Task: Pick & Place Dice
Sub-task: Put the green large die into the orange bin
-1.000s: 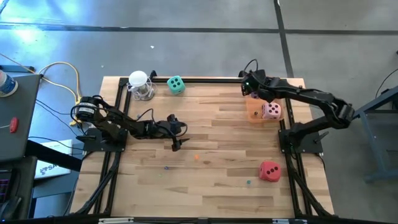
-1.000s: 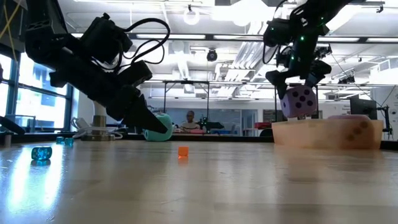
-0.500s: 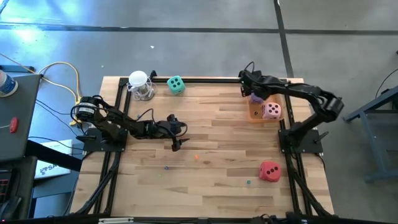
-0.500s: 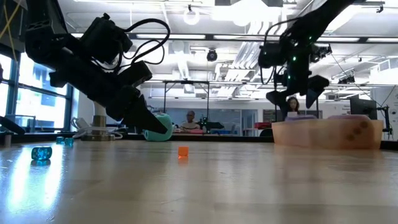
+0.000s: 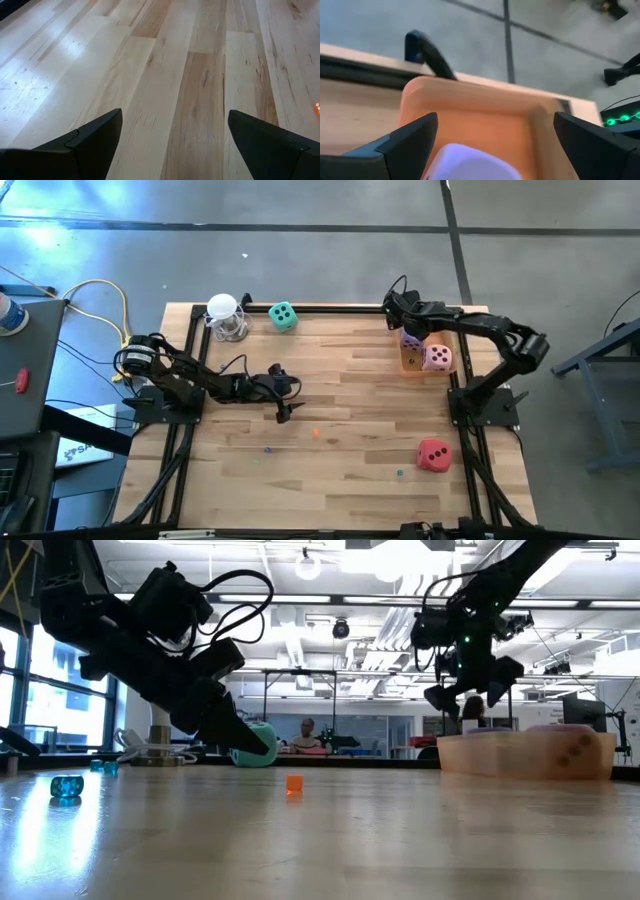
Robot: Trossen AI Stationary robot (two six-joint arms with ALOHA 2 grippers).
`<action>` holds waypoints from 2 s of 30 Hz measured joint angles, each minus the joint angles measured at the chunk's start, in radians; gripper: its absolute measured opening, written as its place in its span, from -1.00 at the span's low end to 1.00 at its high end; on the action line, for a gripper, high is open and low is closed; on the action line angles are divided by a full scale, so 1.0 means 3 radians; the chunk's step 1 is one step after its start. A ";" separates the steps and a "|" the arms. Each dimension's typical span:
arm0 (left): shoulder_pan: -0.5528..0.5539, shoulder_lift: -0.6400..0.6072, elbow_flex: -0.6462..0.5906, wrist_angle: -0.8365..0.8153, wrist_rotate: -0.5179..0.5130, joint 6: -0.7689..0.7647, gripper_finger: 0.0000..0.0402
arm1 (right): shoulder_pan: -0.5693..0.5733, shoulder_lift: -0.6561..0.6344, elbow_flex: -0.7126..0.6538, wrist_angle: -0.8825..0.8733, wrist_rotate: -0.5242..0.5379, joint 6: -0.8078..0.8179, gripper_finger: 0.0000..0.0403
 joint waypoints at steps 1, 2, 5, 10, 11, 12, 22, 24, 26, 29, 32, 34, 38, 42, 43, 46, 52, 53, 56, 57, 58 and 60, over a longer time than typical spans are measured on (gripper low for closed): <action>0.0000 0.0000 0.0000 0.0000 0.0000 0.0000 0.76 | 0.0026 -0.0035 0.0000 0.0004 0.0018 0.0000 0.93; 0.0000 0.0001 0.0000 0.0000 0.0000 0.0001 0.76 | 0.0060 -0.0080 0.0000 0.0005 0.0011 0.0000 0.93; 0.0000 0.0001 0.0000 0.0000 -0.0001 0.0051 0.76 | 0.0229 -0.0216 0.0000 0.0022 0.0013 -0.0040 0.93; 0.0000 0.0001 0.0000 0.0000 -0.0001 0.0089 0.76 | 0.0654 -0.0516 0.0000 0.0110 0.0013 -0.0110 0.93; 0.0000 0.0001 0.0000 0.0000 -0.0001 0.0089 0.76 | 0.0753 -0.0577 0.0000 0.0111 0.0013 -0.0149 0.93; 0.0000 0.0001 0.0000 0.0000 -0.0001 0.0089 0.76 | 0.0864 -0.0634 0.0000 0.0119 0.0013 -0.0174 0.93; 0.0000 0.0001 -0.0001 -0.0001 -0.0001 0.0092 0.76 | 0.1806 -0.0779 0.0000 0.0197 -0.0472 -0.0238 0.93; -0.0001 0.0000 0.0000 -0.0014 -0.0001 0.0092 0.76 | 0.1959 -0.0719 0.0000 0.0274 -0.0576 -0.0240 0.93; -0.0001 -0.0020 -0.0001 -0.0067 -0.0001 0.0092 0.76 | 0.2065 -0.0672 0.0000 0.0299 -0.0634 -0.0243 0.93; 0.0000 -0.0159 -0.0003 -0.0263 0.0000 0.0092 0.76 | 0.2179 -0.0583 -0.0001 0.0417 -0.0628 -0.0243 0.93; -0.0001 -0.0383 -0.0003 -0.0525 0.0000 0.0078 0.76 | 0.2219 -0.0497 -0.0001 0.0465 -0.0636 -0.0242 0.93; -0.0001 -0.0540 -0.0003 -0.0690 0.0000 0.0040 0.76 | 0.2243 -0.0450 -0.0001 0.0497 -0.0677 -0.0242 0.93; -0.0001 -0.0787 -0.0001 -0.0960 0.0000 -0.0015 0.76 | 0.2245 -0.0395 -0.0001 0.0552 -0.0705 -0.0259 0.93; -0.0001 -0.0847 -0.0001 -0.1061 0.0001 -0.0102 0.76 | 0.2244 -0.0363 -0.0001 0.0633 -0.0706 -0.0259 0.93; -0.0001 -0.0847 -0.0001 -0.1089 0.0001 -0.0103 0.76 | 0.2244 -0.0363 -0.0001 0.0657 -0.0704 -0.0259 0.93; -0.0001 -0.0846 -0.0001 -0.1149 0.0000 -0.0107 0.76 | 0.2244 -0.0363 -0.0001 0.0732 -0.0701 -0.0262 0.93; -0.0001 -0.0846 -0.0001 -0.1175 0.0001 -0.0175 0.76 | 0.2225 -0.0363 -0.0001 0.0782 -0.0703 -0.0262 0.93; -0.0001 -0.0846 -0.0001 -0.1175 0.0001 -0.0186 0.76 | 0.2225 -0.0363 -0.0001 0.0784 -0.0703 -0.0262 0.93; -0.0001 -0.0846 -0.0001 -0.1172 0.0001 -0.0183 0.76 | 0.2227 -0.0363 -0.0001 0.0808 -0.0702 -0.0262 0.93; -0.0001 -0.0846 -0.0001 -0.1172 0.0001 -0.0171 0.76 | 0.2227 -0.0363 -0.0001 0.0808 -0.0702 -0.0262 0.93; -0.0001 -0.0846 -0.0001 -0.1171 0.0000 -0.0150 0.76 | 0.2227 -0.0363 -0.0001 0.0806 -0.0703 -0.0262 0.93; -0.0001 -0.0852 -0.0001 -0.1177 0.0000 -0.0045 0.76 | 0.2227 -0.0363 -0.0001 0.0806 -0.0703 -0.0262 0.93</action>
